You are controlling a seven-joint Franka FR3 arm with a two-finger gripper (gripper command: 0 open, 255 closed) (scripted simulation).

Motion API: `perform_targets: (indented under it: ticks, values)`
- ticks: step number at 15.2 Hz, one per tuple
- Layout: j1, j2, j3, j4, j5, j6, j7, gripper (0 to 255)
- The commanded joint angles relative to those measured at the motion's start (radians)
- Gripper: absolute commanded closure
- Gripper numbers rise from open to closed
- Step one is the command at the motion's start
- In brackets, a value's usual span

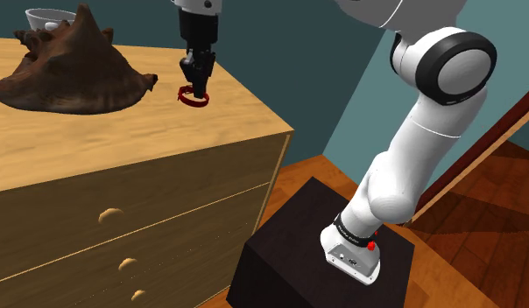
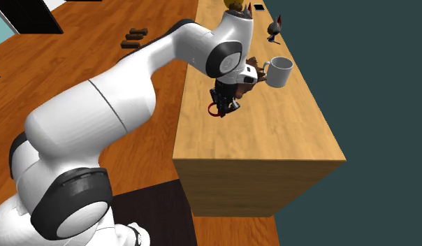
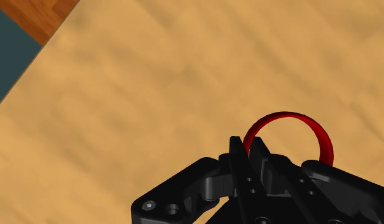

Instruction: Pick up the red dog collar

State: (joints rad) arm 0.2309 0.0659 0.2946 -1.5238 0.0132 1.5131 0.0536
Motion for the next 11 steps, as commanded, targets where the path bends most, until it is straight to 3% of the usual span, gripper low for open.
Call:
perform_targets:
  ticks: [1,11]
  values:
    - [0.002,0.011,0.001,0.04,-0.003,-0.03,0.003,255]
    - [0.011,0.06,0.006,0.215,-0.017,-0.159,0.015,255]
